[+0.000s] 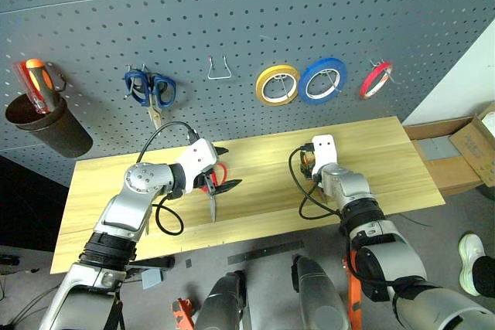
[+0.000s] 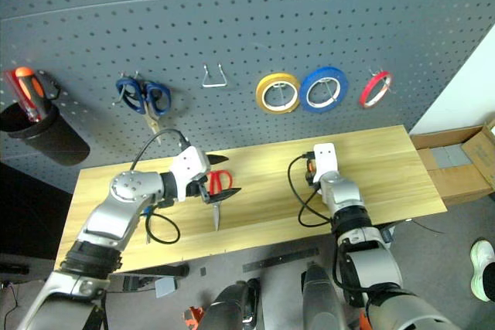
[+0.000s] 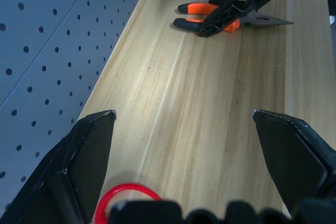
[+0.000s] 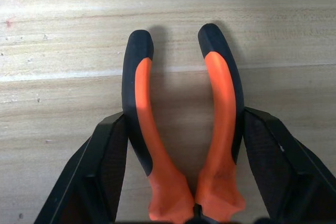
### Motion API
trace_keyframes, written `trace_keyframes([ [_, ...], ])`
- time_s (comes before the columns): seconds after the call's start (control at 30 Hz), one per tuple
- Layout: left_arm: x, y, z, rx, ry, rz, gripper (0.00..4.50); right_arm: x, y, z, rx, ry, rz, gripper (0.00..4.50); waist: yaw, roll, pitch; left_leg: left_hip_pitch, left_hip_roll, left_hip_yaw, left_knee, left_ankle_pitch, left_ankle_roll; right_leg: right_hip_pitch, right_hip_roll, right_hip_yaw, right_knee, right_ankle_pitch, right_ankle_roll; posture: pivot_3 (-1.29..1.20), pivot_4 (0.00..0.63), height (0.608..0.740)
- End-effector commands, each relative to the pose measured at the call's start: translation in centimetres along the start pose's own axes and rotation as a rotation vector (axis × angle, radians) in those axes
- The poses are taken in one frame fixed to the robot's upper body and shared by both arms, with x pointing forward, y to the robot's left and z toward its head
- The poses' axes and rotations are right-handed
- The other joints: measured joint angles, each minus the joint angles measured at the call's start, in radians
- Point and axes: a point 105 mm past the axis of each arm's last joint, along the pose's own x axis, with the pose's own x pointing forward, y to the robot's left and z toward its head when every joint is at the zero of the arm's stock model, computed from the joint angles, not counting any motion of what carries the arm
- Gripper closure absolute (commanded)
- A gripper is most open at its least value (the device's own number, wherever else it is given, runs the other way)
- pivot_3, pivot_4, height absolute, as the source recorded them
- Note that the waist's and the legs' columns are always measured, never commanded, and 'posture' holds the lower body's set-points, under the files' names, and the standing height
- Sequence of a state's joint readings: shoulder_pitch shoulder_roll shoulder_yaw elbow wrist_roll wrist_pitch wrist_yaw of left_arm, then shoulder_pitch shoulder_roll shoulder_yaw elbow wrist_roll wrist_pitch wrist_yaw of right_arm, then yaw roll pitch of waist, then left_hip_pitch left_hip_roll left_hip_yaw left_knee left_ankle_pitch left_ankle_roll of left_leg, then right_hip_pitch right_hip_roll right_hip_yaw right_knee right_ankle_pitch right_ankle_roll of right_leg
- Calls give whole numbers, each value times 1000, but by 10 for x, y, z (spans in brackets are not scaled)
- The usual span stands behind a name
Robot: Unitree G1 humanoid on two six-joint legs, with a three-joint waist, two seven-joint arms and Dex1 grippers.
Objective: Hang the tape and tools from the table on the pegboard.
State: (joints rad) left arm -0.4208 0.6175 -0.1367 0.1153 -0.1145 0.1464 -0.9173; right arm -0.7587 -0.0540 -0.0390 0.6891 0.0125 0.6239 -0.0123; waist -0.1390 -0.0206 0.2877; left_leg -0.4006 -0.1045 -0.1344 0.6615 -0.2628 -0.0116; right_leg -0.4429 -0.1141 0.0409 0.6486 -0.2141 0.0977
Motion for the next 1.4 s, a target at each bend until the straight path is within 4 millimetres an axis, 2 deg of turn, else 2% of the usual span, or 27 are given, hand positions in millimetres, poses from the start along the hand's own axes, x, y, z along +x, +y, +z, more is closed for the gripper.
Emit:
trace_keyframes([
  [0.03, -14, 9, 9, -41, -56, 72, 0, -17, 16, 25, -41, -118, 32, 1728, 0, 0, 0, 0, 0, 0, 0, 0, 0, -1, 0, 0, 0, 0, 0, -163, 287, 740],
  [0.1, -22, 12, 7, -86, -63, 103, 0, -40, 28, 44, -42, -208, 74, 1728, 0, 0, 0, -1, 2, 1, 0, 0, -1, -3, 2, 0, 0, 0, 0, -160, 288, 740],
  [0.2, -35, 14, 5, -150, -80, 141, 0, -78, 45, 58, -72, -315, 131, 1728, -2, 0, 0, -7, 6, 3, 1, -1, -3, -11, 5, 2, 1, 1, -2, -151, 291, 740],
  [0.3, -52, 15, 5, -201, -111, 193, 0, -128, 69, 76, -127, -479, 199, 1728, -2, 0, 0, -10, 11, 2, 0, -1, -7, -14, 9, 0, 1, 2, -3, -145, 292, 740],
  [0.4, -62, 18, 7, -255, -141, 246, 0, -159, 84, 89, -161, -578, 248, 1728, 0, 0, 0, -10, 12, 2, 0, -2, -5, -15, 10, 0, 1, 3, -5, -135, 287, 740],
  [0.5, -72, 24, 8, -316, -179, 316, 0, -184, 93, 110, -185, -684, 279, 1728, 6, 0, 0, -9, 12, 2, 1, -2, -5, -14, 10, 0, 0, 5, -7, -126, 280, 740],
  [0.6, -78, 28, 11, -344, -203, 360, 0, -196, 99, 132, -179, -751, 308, 1728, 12, -1, 0, -9, 12, 2, 2, -1, -7, -13, 11, 0, -1, 8, -8, -117, 270, 740],
  [0.73, -88, 33, 13, -352, -231, 425, 0, -199, 110, 162, -159, -810, 356, 1728, 18, -2, -1, -8, 13, 2, 1, 1, -9, -14, 12, 0, 0, 9, -9, -93, 254, 740],
  [0.93, -100, 26, 18, -290, -259, 466, 0, -209, 136, 207, -57, -927, 510, 1728, 30, -4, -3, -8, 13, 4, 0, 2, -13, -15, 12, 0, -2, 10, -10, -42, 234, 740],
  [1.0, -103, 25, 20, -288, -278, 471, 0, -211, 144, 214, -43, -947, 559, 1728, 37, -5, -3, -8, 13, 4, 0, 2, -13, -15, 12, 0, -3, 10, -10, -30, 224, 740],
  [1.1, -107, 24, 23, -281, -293, 474, 0, -224, 166, 228, -54, -998, 655, 1728, 47, -6, -4, -8, 13, 4, 0, 2, -13, -15, 12, 0, -3, 10, -10, -5, 205, 740],
  [1.4, -107, 27, 37, -267, -350, 496, 0, -252, 192, 263, -23, -1238, 741, 1728, 59, -15, -17, -8, 14, 4, 0, 3, -15, -16, 13, -1, -2, 10, -11, 65, 173, 740],
])
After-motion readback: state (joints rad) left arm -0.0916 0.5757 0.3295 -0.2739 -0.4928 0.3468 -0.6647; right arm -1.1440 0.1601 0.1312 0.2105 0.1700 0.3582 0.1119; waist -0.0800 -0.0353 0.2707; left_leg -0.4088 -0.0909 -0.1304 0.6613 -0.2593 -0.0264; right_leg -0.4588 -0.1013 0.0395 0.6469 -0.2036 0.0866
